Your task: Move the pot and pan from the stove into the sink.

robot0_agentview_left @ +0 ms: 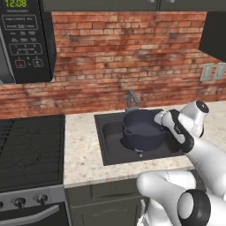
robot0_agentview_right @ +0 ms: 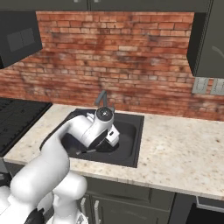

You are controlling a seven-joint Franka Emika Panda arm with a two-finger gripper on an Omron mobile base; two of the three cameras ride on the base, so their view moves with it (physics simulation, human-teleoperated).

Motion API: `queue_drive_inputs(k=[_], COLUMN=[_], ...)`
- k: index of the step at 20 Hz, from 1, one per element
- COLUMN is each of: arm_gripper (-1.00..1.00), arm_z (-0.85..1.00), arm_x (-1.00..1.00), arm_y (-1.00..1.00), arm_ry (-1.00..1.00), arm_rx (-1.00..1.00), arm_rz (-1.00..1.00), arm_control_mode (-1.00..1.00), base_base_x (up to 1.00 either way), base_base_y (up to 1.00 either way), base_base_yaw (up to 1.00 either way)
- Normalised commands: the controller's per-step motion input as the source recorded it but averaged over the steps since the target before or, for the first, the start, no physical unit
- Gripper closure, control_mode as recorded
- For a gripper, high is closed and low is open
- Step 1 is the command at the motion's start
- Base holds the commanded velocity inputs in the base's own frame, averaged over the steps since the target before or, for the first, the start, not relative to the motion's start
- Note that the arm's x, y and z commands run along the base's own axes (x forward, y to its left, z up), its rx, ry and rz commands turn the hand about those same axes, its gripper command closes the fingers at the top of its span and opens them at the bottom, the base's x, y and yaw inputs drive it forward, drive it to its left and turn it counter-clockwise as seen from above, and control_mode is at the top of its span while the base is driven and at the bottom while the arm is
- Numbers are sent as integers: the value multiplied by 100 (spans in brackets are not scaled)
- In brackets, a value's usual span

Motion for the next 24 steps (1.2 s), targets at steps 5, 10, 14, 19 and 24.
queue_drive_inputs(k=[5,10,14,19,24], arm_gripper=[100,100,100,100,100], arm_z=[-27,-30,-34,-35,-30], arm_x=[52,49,37,25,21], arm_y=[0,-2,-9,-15,-15], arm_ry=[1,0,0,1,0], arm_rx=[0,0,0,-1,-1], arm_rz=[0,-1,-2,-3,-2], arm_control_mode=[-100,-100,-100,-100,-100], base_base_x=[0,0,0,0,0], base_base_y=[0,0,0,0,0], base_base_yaw=[0,0,0,0,0])
